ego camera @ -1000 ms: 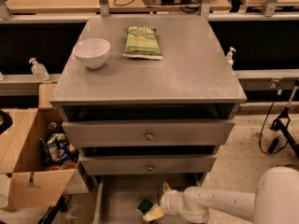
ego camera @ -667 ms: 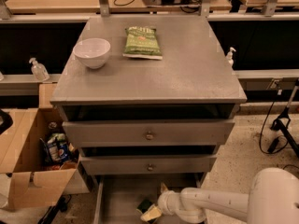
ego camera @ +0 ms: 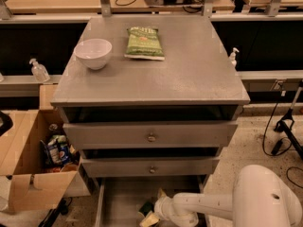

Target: Pick sponge from bottom drawer and place on counter

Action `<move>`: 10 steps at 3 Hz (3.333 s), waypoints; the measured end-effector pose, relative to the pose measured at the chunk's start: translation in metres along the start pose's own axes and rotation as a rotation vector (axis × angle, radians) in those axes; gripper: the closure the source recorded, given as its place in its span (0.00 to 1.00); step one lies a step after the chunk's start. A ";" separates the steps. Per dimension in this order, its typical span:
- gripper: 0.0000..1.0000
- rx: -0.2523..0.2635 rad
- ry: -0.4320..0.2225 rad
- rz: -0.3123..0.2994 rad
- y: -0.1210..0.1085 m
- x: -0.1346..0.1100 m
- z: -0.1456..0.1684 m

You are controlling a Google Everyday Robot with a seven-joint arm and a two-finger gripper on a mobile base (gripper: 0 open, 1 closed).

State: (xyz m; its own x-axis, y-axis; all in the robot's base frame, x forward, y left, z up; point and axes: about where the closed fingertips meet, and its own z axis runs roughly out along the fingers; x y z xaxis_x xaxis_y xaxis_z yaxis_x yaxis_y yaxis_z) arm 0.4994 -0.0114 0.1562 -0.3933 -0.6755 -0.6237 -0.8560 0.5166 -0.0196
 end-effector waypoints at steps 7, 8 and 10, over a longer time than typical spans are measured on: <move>0.84 -0.047 0.098 0.042 0.033 0.015 0.055; 1.00 -0.047 0.098 0.042 0.033 0.015 0.056; 1.00 -0.061 0.064 0.015 0.028 0.003 0.038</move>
Offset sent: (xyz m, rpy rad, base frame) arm -0.0127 0.0353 -0.0491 -0.0430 0.0896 -0.0005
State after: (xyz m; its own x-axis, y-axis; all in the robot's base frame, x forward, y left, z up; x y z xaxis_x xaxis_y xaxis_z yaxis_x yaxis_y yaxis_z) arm 0.4870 0.0206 0.1241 -0.4251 -0.7010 -0.5727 -0.8679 0.4954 0.0379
